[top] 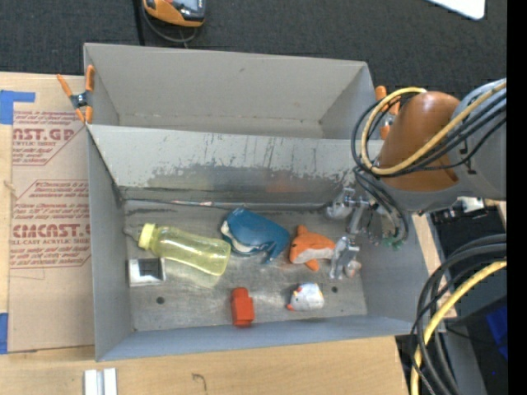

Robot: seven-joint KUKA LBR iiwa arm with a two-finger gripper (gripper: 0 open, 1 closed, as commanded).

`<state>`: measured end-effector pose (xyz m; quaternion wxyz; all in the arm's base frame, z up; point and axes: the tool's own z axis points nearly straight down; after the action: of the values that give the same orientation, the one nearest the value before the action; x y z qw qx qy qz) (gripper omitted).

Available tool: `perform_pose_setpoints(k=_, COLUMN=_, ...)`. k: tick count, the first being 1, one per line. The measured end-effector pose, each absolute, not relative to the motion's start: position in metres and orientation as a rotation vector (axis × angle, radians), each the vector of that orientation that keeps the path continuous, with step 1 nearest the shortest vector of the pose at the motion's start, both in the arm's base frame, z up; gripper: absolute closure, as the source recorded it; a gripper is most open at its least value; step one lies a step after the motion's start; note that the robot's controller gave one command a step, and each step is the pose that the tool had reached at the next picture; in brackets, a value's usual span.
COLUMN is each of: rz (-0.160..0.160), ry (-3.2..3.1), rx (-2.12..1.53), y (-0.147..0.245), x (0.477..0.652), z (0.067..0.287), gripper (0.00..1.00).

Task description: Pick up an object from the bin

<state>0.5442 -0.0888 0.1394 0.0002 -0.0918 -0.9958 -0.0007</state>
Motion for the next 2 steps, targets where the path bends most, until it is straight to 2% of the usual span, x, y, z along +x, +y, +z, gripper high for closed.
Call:
perform_pose_setpoints(k=1, rz=0.008, ry=-3.134, rx=0.322, y=-0.0635, x=0.5739, z=0.0781, gripper=1.0)
perform_pose_setpoints(k=2, rz=0.003, ry=-3.13, rx=0.319, y=-0.062, x=0.5703, z=0.0725, gripper=0.0)
